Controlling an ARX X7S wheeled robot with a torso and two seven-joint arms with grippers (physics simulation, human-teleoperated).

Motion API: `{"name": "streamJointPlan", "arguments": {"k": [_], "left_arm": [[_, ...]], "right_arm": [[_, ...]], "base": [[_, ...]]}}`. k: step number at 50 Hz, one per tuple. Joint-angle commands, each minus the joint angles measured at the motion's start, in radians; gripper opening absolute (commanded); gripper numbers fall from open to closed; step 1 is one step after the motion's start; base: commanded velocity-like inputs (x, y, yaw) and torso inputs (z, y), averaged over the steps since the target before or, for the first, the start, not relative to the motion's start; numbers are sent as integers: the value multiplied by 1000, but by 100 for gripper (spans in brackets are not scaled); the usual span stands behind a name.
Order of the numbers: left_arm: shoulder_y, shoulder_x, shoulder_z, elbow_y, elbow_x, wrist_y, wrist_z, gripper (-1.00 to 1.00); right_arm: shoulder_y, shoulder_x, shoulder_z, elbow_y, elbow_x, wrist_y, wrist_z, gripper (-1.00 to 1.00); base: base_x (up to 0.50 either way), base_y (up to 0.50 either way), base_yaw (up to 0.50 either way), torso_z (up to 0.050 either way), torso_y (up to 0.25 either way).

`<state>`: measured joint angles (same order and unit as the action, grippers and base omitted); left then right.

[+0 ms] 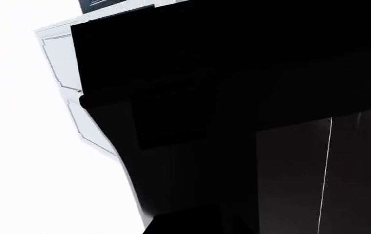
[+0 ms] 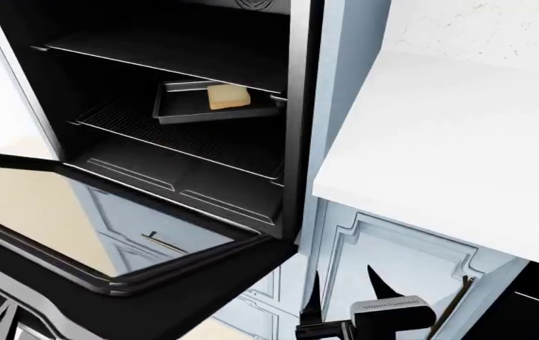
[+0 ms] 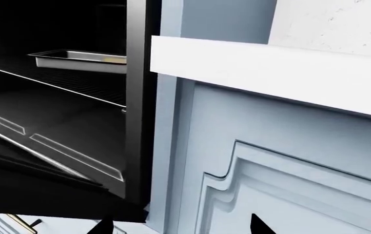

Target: Open the oven door

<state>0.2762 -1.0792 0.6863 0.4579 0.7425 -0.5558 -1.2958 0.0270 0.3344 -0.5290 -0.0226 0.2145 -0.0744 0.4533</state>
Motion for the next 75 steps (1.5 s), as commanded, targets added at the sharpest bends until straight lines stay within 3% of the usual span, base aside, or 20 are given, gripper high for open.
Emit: {"name": "streamJointPlan", "arguments": {"k": [1, 75], "left_arm": [[2, 7, -79, -90, -105, 22, -60, -100], [61, 118, -87, -387, -119, 242, -208, -100]], "right_arm": [[-1, 2, -2, -1, -2, -1, 5, 100], [4, 7, -22, 19, -13, -9, 23, 100]], "base": [[0, 0, 0, 0, 0], [-1, 4, 4, 0, 0]]}}
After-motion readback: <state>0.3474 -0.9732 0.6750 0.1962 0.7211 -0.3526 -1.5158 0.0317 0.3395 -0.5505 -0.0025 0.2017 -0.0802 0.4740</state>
